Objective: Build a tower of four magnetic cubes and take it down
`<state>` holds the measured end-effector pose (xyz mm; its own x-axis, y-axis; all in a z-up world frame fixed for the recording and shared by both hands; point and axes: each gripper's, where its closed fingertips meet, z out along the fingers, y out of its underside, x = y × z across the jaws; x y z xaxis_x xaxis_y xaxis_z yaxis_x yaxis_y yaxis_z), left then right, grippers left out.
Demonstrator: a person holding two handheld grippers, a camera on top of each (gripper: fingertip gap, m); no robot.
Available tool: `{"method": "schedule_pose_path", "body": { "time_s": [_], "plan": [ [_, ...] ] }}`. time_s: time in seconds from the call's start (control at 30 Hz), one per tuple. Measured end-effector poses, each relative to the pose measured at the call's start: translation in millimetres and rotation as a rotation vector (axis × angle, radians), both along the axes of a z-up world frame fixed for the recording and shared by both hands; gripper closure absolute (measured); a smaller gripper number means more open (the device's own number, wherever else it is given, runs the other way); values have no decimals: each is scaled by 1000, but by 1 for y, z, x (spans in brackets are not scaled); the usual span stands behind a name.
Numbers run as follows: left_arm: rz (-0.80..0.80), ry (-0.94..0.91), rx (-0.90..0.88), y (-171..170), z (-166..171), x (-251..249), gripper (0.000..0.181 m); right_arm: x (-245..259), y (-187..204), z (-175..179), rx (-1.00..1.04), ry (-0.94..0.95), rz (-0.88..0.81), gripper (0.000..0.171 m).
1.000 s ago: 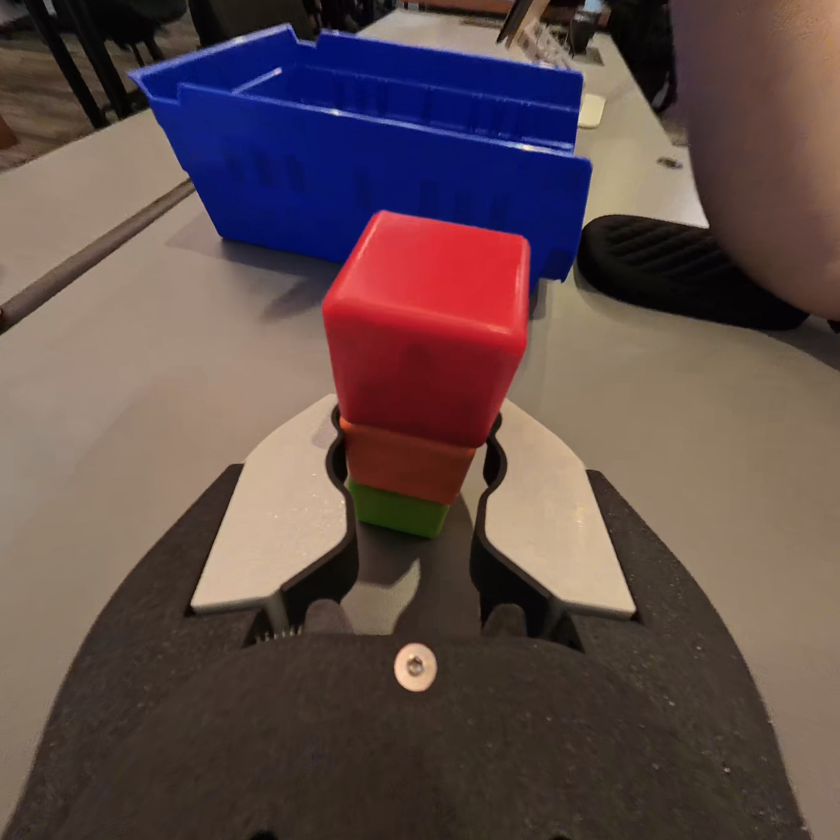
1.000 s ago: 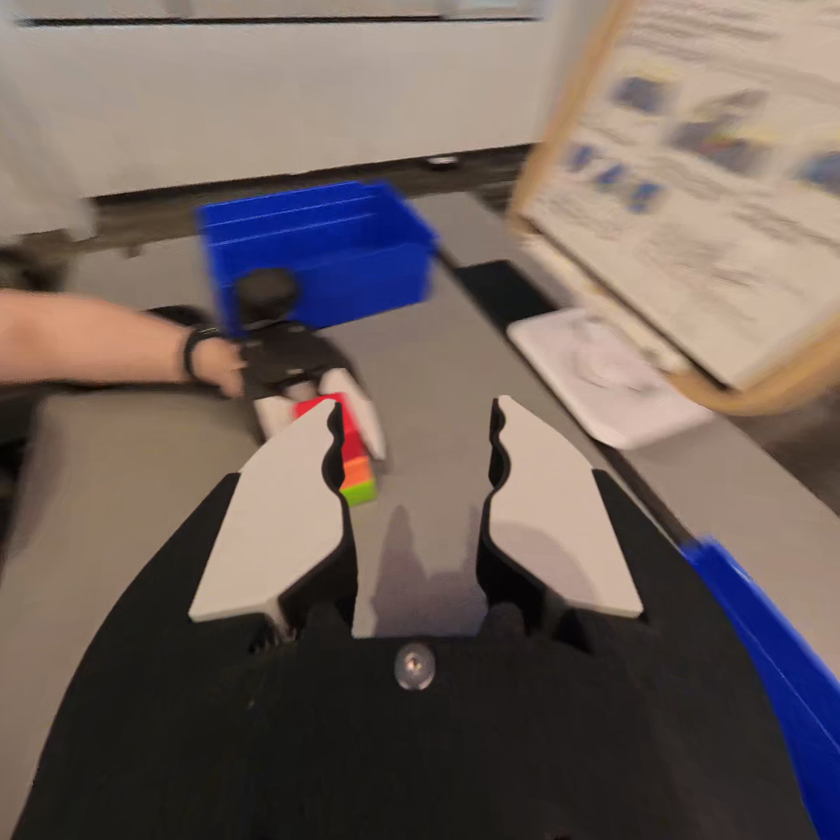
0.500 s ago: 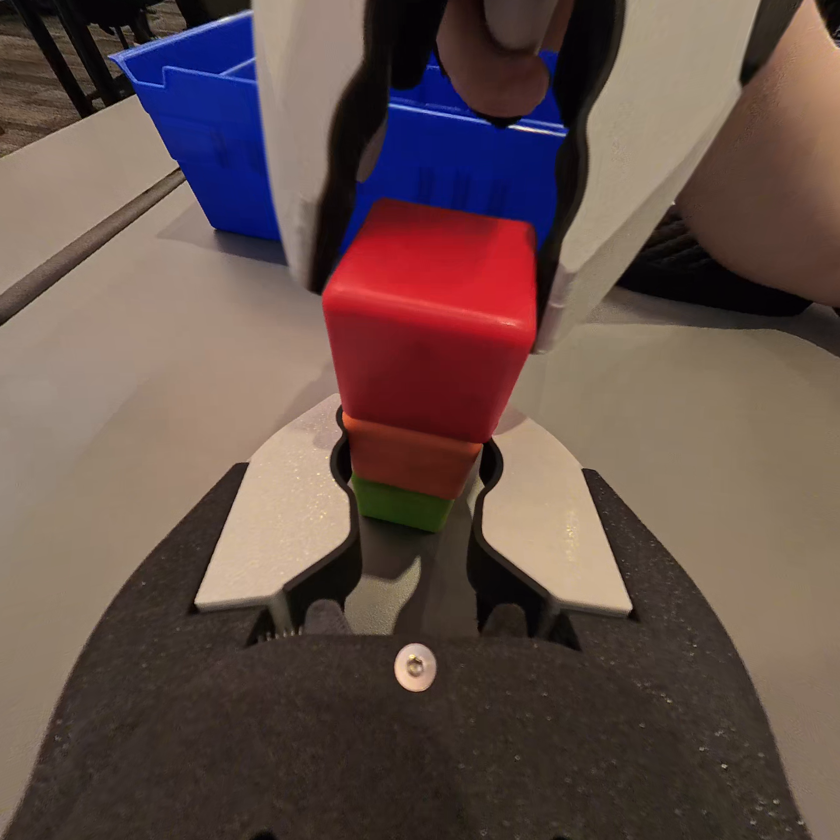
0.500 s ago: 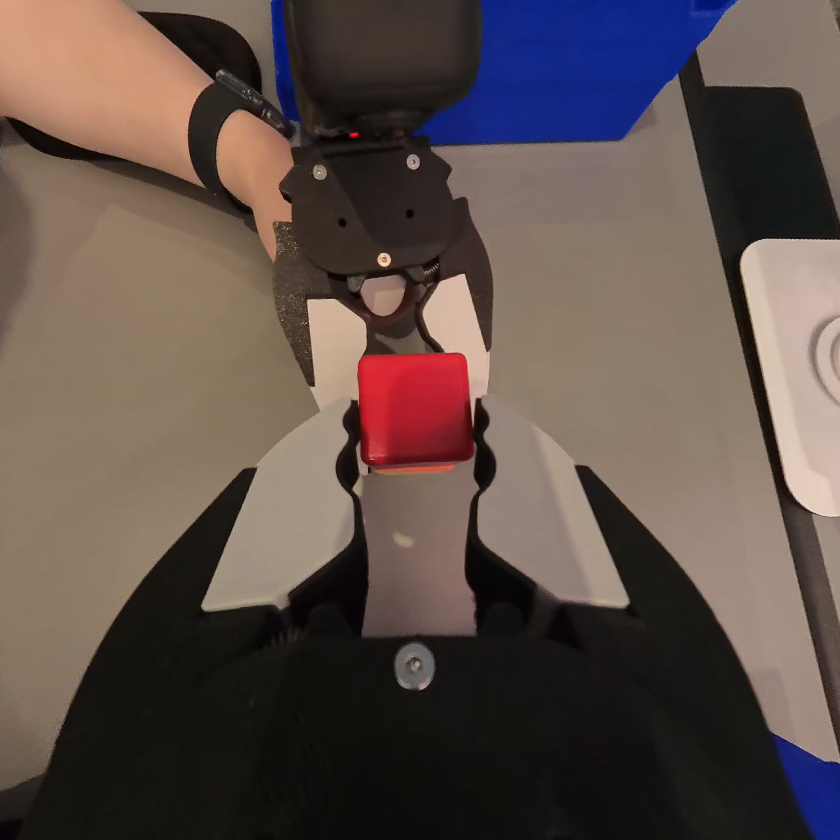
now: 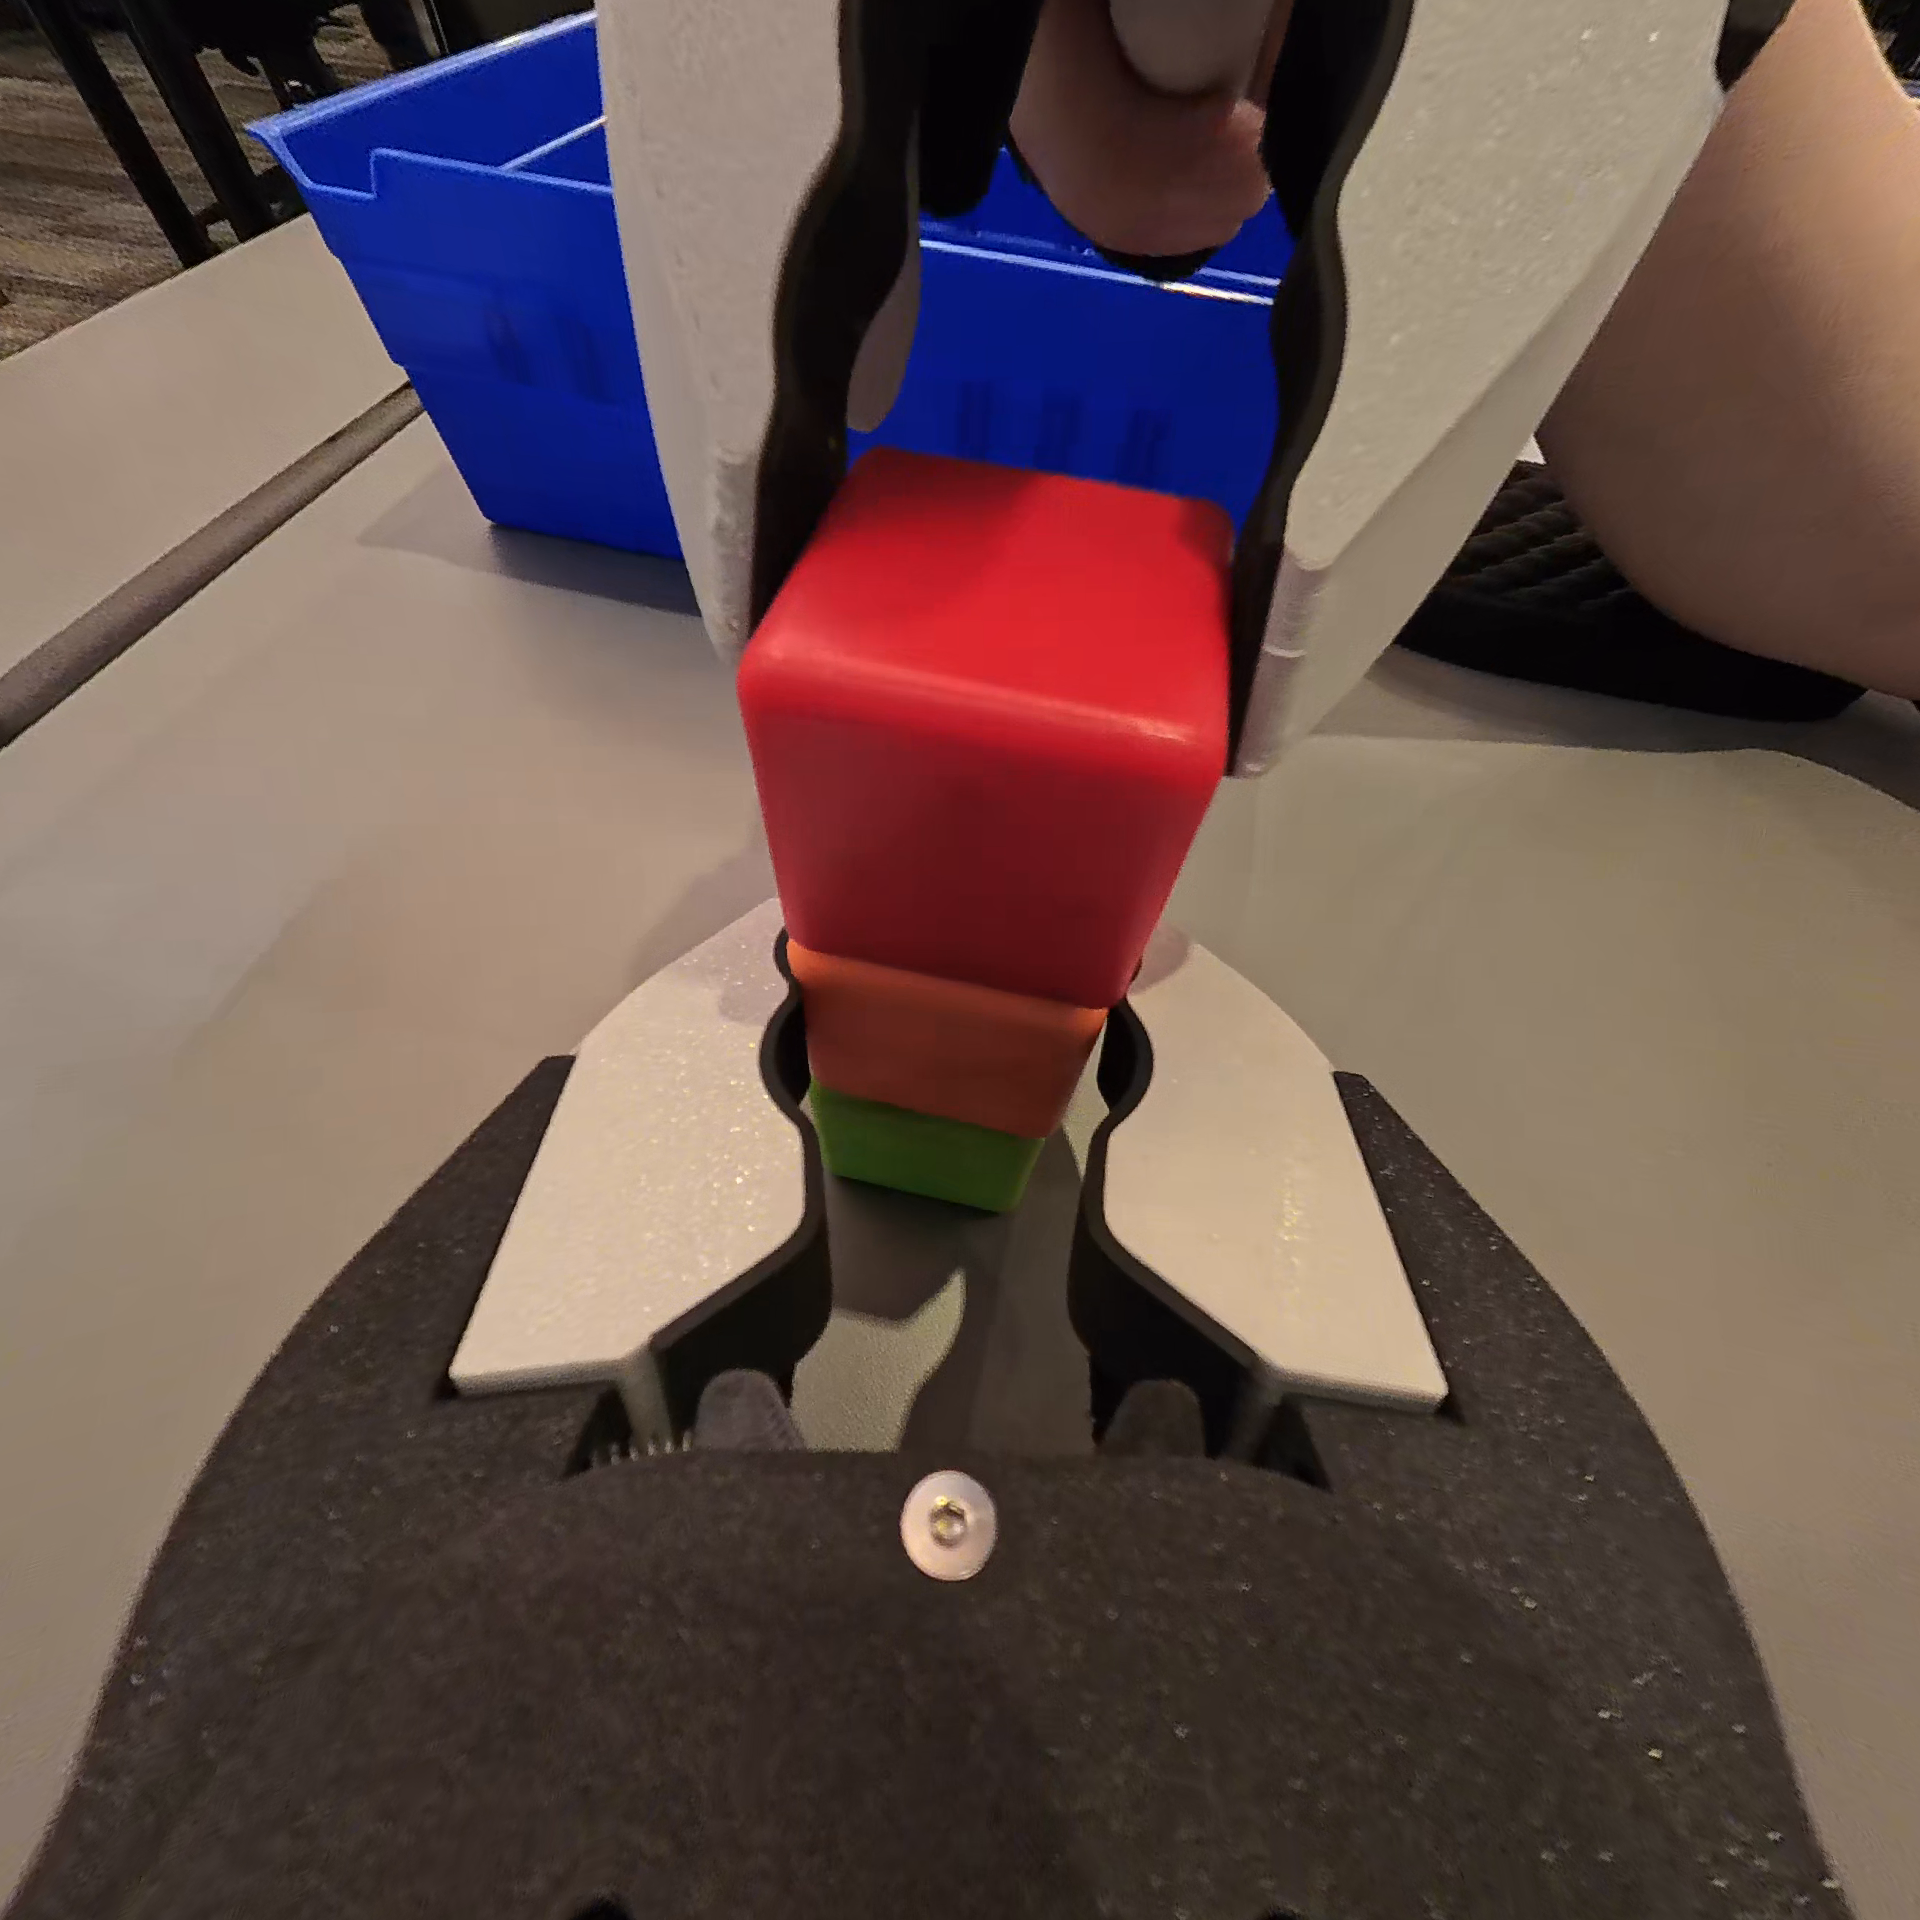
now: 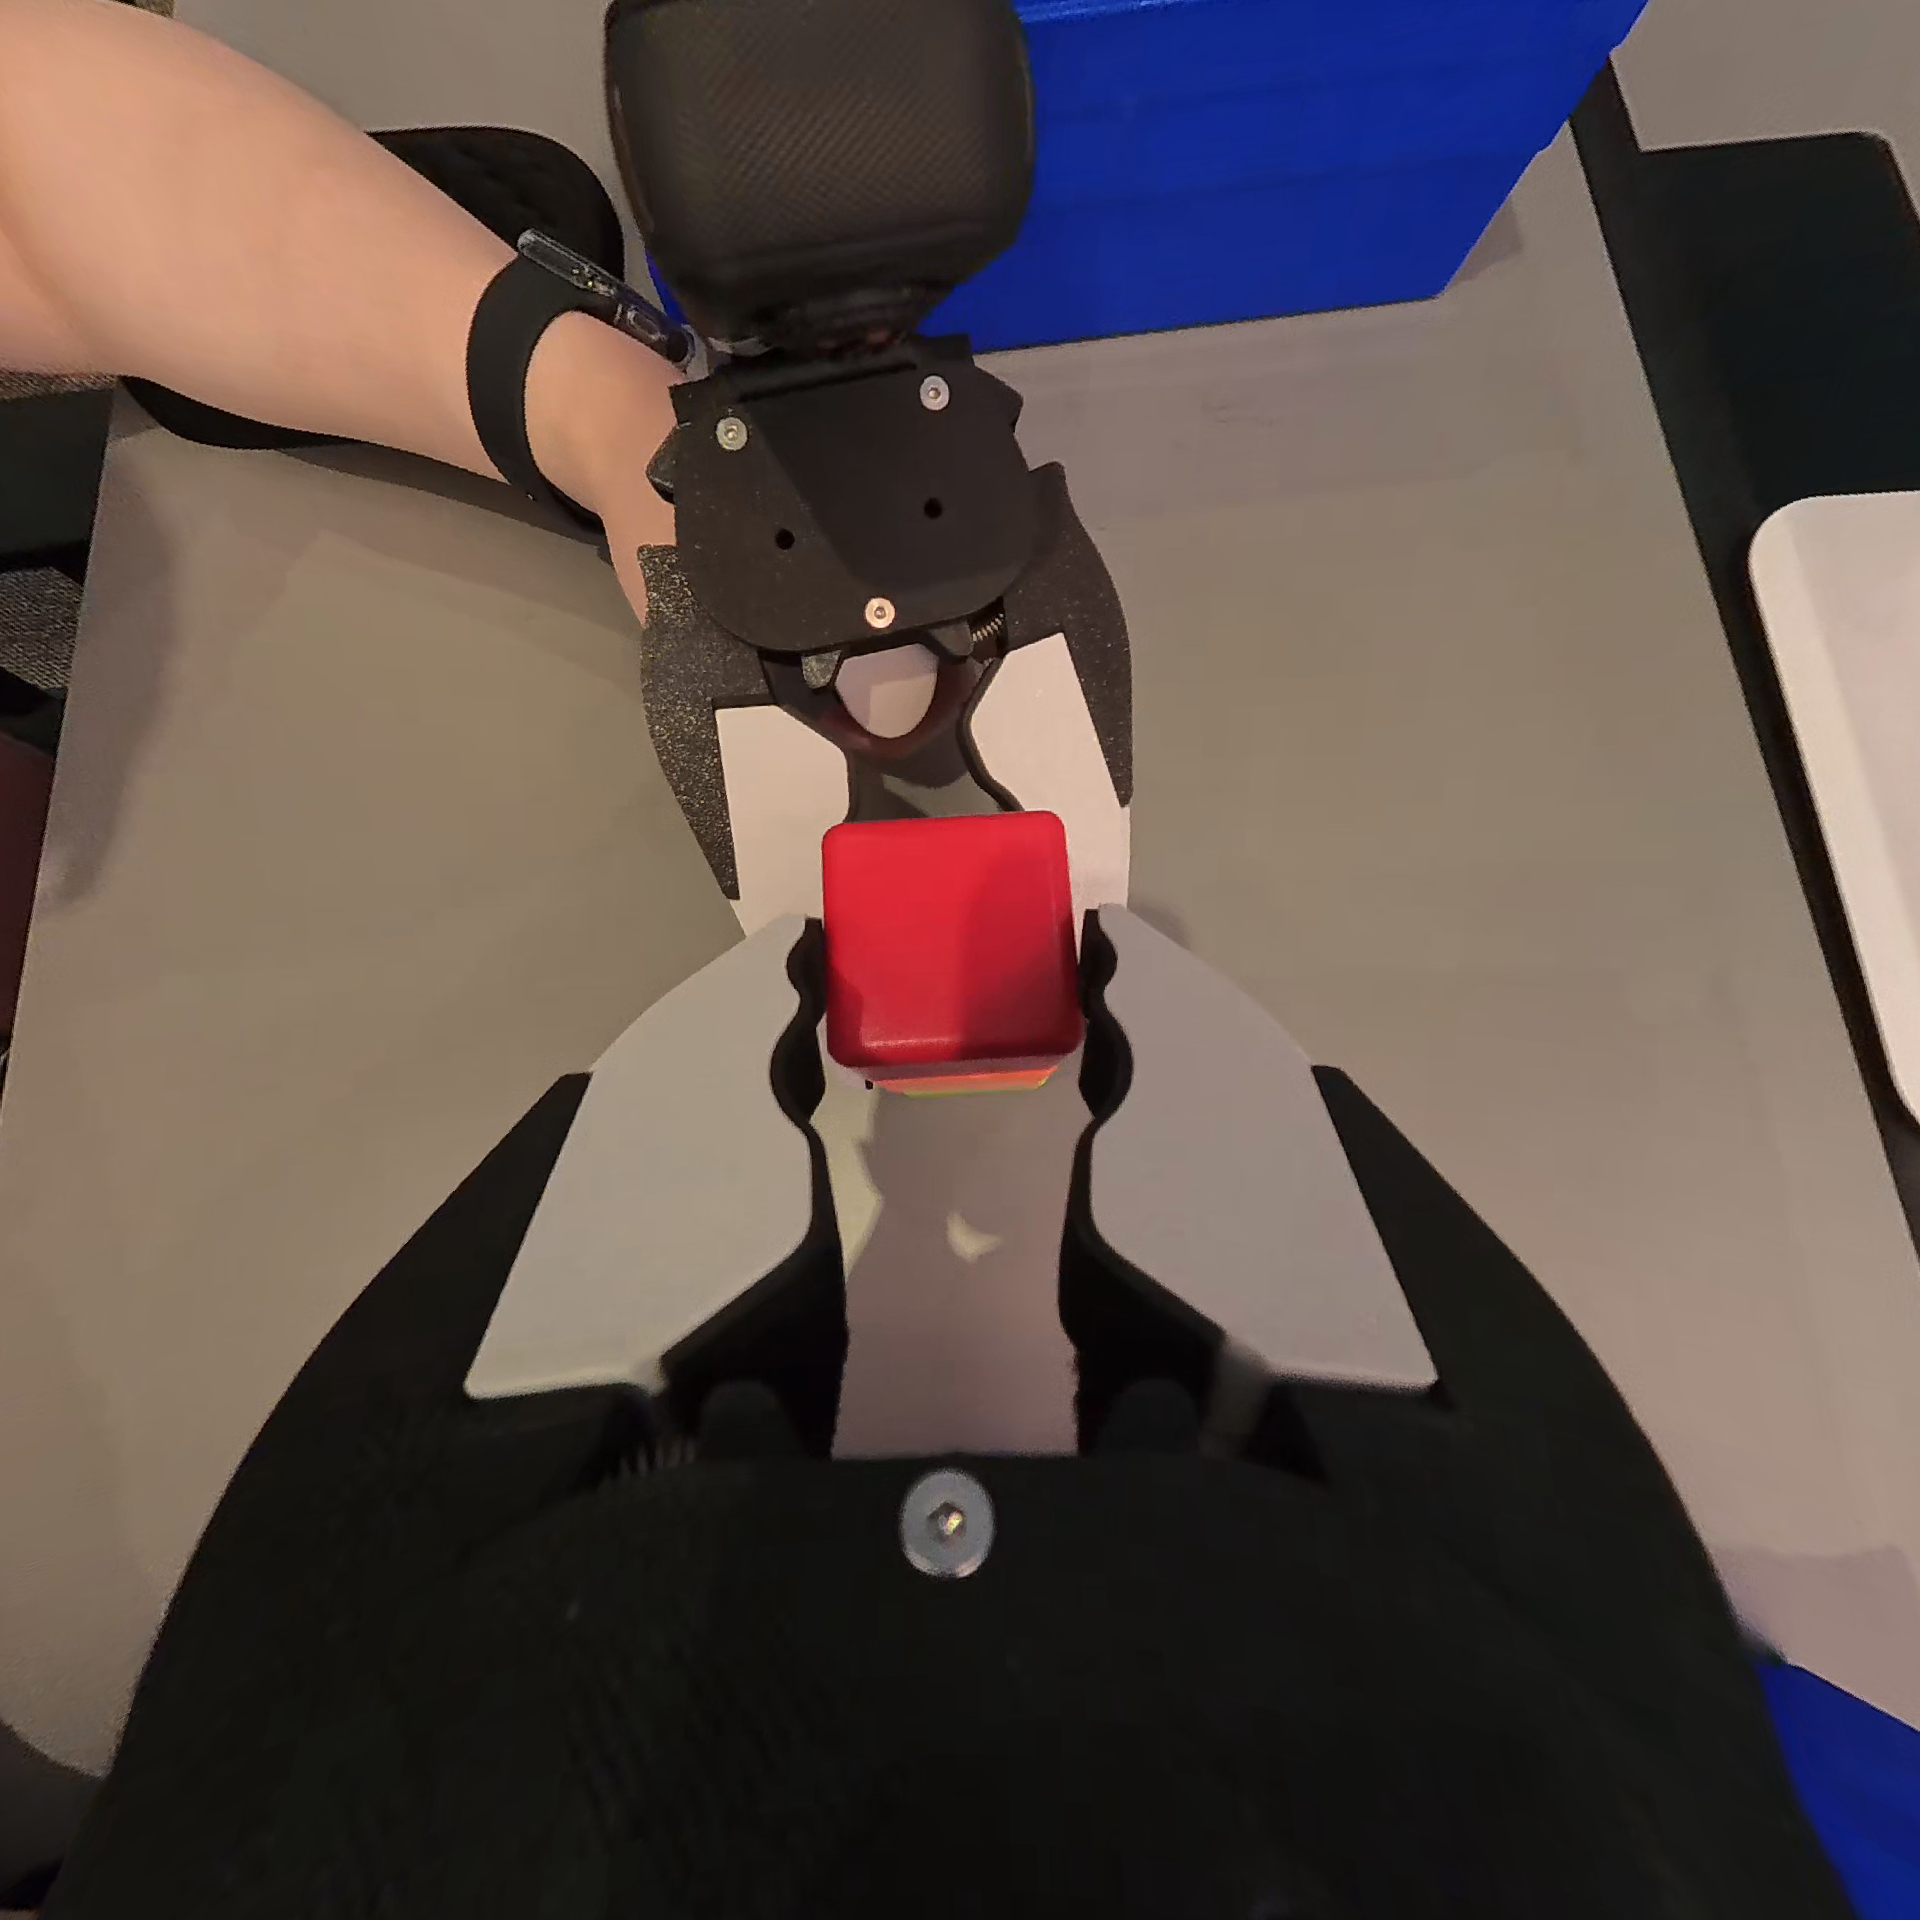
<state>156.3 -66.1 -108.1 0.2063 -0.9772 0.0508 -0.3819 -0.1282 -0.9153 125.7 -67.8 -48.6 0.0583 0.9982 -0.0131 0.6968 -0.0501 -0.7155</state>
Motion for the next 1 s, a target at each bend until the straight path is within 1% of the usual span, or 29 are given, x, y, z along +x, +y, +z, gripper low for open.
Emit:
{"method": "schedule_pose_path", "body": {
  "time_s": [0.13, 0.27, 0.37, 0.43, 0.5, 0.53, 0.6, 0.67, 0.73, 0.77, 0.8, 0.87, 0.93, 1.0],
  "plan": [
    [-3, 0, -3, 0, 0, 0, 128, 0, 1, 1, -29, 13, -9, 123],
    [-12, 4, 16, -1, 0, 1, 128, 1, 2, 3, -113, 62, -26, 123],
    [-11, 4, 6, -1, 0, 2, 128, 1, 4, 4, -120, 73, -31, 123],
    [-12, 4, 3, -1, 0, 2, 128, -1, 2, 13, -116, 109, -23, 123],
    [-13, 4, 1, -1, 0, 2, 128, -1, -1, 32, -108, 181, -10, 123],
    [-13, 4, 0, -1, 0, 2, 128, 4, 1, 43, -70, 209, -18, 123],
    [-13, 4, -1, -1, 0, 1, 128, 24, 13, 65, 43, 241, -80, 123],
    [-13, 4, -1, -1, 0, 2, 128, 58, 34, 88, 157, 288, -203, 123],
    [-13, 4, -2, -1, 0, 2, 128, 101, 61, 107, 215, 368, -369, 123],
    [-13, 4, -1, -1, 0, 2, 128, 126, 78, 107, 226, 378, -484, 123],
    [-12, 3, -1, -1, 0, 2, 128, 153, 95, 101, 231, 364, -598, 123],
    [-13, 3, -3, -1, 0, 2, 128, 196, 121, 75, 204, 294, -771, 123],
    [-13, 3, -3, -1, -1, 2, 128, 218, 135, 40, 113, 236, -848, 123],
    [-13, 3, -4, -1, -1, 2, 128, 224, 143, 8, 33, 193, -868, 123]
  ]
}}
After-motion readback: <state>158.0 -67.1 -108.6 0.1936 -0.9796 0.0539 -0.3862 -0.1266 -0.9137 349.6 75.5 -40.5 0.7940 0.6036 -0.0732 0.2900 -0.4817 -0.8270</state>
